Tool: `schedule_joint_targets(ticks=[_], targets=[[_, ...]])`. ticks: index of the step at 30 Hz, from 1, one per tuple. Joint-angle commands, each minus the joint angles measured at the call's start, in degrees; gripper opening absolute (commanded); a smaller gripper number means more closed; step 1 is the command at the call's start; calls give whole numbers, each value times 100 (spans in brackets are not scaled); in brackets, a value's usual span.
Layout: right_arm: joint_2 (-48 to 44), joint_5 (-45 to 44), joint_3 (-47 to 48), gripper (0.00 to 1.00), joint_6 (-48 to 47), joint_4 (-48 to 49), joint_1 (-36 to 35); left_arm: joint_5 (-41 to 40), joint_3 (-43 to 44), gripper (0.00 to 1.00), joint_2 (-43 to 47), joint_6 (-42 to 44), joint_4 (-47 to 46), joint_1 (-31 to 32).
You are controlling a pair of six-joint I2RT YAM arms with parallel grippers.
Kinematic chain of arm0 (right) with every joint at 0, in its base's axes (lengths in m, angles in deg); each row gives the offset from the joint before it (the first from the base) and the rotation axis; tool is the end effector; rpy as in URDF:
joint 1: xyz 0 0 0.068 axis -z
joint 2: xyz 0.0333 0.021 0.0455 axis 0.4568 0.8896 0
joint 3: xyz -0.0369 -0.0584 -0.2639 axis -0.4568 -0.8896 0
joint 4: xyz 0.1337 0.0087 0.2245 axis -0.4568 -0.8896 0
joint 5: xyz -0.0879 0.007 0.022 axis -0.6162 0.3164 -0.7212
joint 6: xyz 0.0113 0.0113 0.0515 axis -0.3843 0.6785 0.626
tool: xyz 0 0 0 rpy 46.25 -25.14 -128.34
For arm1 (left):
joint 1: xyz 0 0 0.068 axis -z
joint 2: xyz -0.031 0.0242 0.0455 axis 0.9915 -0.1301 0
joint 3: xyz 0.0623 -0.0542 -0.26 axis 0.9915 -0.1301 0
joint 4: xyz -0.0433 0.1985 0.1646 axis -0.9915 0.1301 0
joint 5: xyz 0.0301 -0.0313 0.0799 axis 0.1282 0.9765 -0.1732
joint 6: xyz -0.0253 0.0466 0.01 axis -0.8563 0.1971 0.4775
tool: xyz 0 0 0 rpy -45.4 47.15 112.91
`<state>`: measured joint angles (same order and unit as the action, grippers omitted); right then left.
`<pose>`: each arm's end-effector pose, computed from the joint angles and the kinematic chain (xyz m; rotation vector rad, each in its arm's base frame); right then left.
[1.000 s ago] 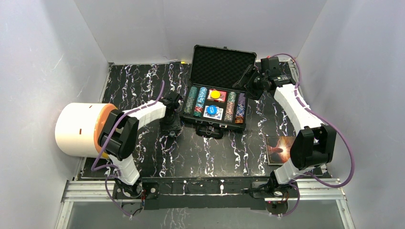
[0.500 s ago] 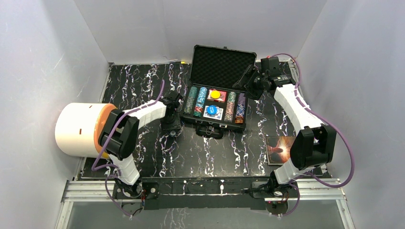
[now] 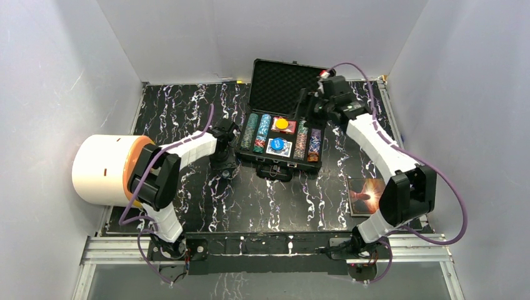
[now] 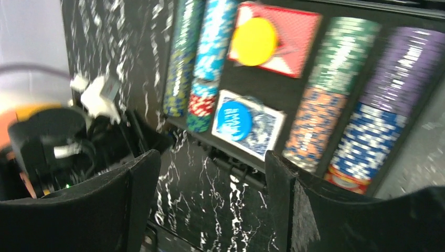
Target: Pack up texas hold em set
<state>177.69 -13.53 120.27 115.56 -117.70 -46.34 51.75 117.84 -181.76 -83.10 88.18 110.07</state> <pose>0.3293 0.1221 0.3330 0.2329 2.3319 0.7336 0.3032 -0.1518 0.1688 -0.2877 2.7771 -0.0480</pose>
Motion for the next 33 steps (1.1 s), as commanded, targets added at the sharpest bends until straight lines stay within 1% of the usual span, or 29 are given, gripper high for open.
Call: schedule_joint_targets(ticks=[1, 6, 11, 15, 20, 27, 33], targets=[[-379, 35, -204, 82, -855, 779, -665, -165, 36, 39, 502, -275, 120, -22], [-464, 23, -664, 84, -1330, 1218, -1215, -95, 83, 40, 677, -503, 156, -25], [-592, 74, -1264, 84, -1532, 1889, -1577, 94, 319, 40, 817, -820, 283, -77], [-710, 464, -1939, 83, -1268, 2985, -1699, 424, 619, 40, 878, -1078, 451, -160], [-568, 480, -2242, 83, -868, 3781, -1981, 891, 789, 40, 960, -1646, 535, -179], [-517, 134, -2509, 82, -96, 4437, -2356, 1599, 893, 39, 1038, -2566, 328, -215], [-446, -304, -2565, 79, 16, 4399, -2466, 1969, 679, 39, 1238, -3136, 88, -250]])
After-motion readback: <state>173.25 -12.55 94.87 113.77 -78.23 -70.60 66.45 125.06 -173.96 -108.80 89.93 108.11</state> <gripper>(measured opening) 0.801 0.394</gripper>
